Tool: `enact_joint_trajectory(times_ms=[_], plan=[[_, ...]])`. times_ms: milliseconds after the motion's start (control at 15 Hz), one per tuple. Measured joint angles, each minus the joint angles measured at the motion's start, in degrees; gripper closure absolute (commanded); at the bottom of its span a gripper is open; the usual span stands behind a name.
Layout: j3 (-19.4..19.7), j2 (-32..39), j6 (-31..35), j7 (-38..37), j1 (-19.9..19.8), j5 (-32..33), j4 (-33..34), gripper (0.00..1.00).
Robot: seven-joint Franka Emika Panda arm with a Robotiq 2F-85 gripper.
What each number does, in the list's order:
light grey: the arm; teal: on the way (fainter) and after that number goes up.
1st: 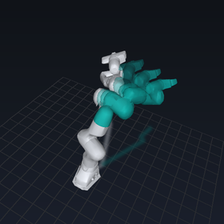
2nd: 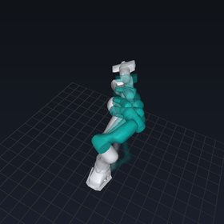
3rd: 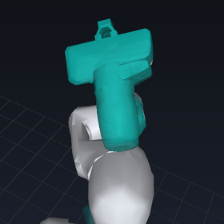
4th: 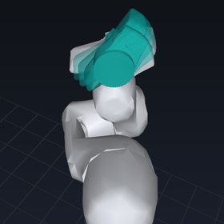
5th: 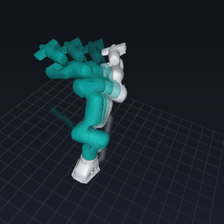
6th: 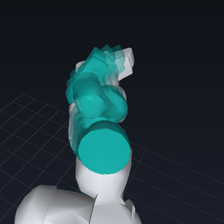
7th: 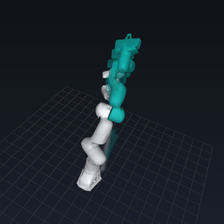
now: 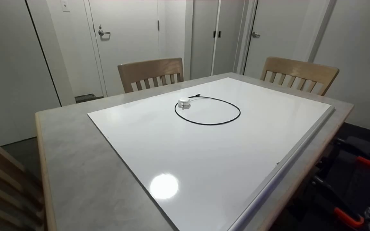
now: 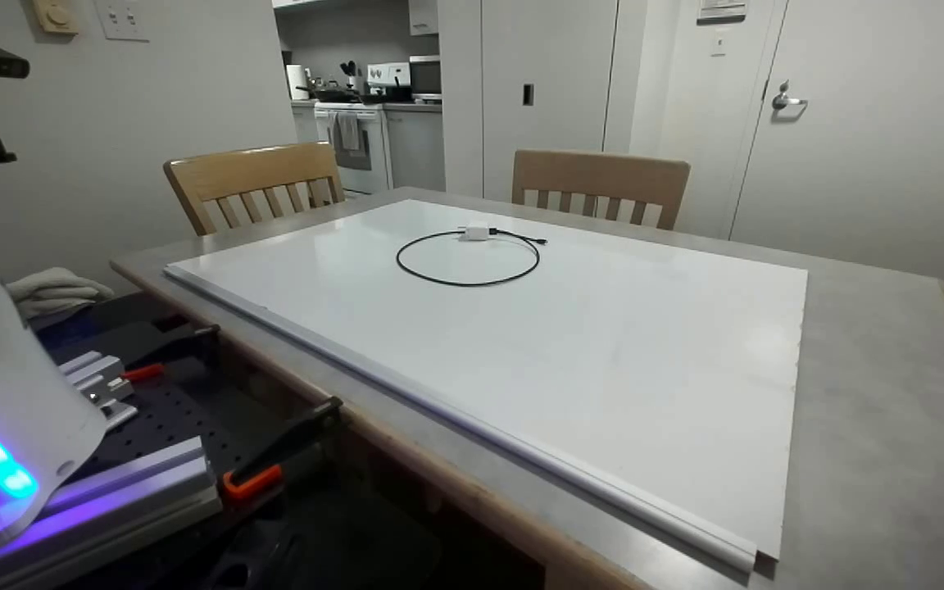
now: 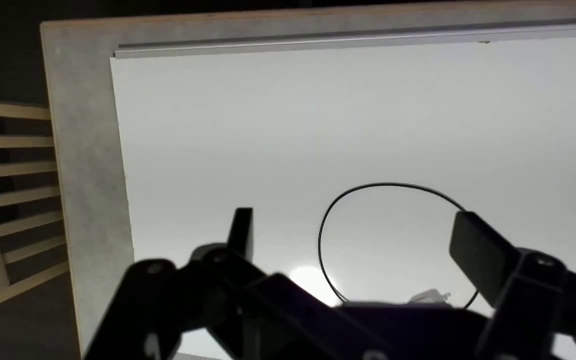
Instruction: Straighten the charger
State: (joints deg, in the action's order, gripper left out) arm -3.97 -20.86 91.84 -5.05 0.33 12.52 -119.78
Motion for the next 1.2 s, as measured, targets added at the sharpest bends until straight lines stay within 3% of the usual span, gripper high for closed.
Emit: enact_joint_trajectory(times_ms=[1000, 1200], plan=[[1.0, 19.4, 7.4, -7.3, 0.0, -0.1, 13.5, 0.00], [1.0, 20.1, 7.3, -7.3, 0.0, -0.1, 14.0, 0.00]])
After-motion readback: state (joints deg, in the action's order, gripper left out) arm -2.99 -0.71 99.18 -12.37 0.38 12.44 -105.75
